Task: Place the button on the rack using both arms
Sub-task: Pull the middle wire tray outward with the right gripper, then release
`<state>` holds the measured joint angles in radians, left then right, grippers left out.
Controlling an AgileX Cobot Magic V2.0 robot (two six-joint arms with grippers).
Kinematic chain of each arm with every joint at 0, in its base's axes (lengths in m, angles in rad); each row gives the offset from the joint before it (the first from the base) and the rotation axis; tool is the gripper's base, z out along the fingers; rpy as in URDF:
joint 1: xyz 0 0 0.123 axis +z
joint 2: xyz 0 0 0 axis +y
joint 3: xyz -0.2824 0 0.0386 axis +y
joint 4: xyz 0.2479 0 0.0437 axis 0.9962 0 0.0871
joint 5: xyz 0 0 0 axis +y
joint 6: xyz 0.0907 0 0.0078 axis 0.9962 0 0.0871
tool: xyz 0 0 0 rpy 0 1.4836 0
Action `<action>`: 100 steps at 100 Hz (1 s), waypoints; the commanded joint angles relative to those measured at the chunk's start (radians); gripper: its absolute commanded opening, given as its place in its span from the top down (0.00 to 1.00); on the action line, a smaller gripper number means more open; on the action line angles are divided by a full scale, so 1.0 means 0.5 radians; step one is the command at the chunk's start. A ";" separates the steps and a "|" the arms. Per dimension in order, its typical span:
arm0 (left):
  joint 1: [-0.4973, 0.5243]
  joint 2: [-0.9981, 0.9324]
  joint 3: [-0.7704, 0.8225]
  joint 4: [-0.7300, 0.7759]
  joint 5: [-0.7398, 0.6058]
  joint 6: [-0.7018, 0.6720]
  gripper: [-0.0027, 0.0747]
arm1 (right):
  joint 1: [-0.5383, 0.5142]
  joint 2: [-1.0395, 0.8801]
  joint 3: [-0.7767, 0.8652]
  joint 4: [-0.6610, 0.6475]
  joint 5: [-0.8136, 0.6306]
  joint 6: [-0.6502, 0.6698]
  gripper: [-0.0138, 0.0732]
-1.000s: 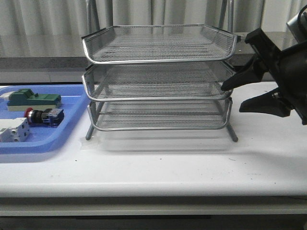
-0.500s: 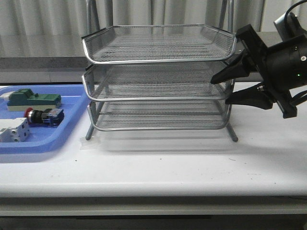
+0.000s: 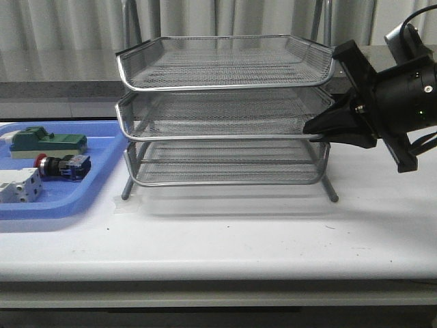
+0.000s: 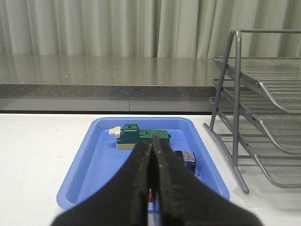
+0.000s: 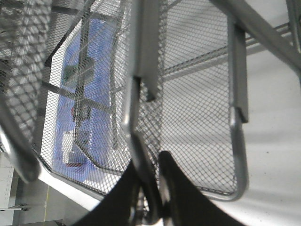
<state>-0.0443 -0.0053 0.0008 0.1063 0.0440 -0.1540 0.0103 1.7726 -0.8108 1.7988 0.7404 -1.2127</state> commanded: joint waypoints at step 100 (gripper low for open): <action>-0.014 -0.045 0.097 0.001 -0.162 -0.020 0.99 | 0.001 -0.578 0.757 -0.140 0.140 -0.100 0.91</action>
<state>-0.0443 -0.0053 0.0008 0.1063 0.0440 -0.1540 0.0103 1.5119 -0.4339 1.7667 0.7880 -1.2690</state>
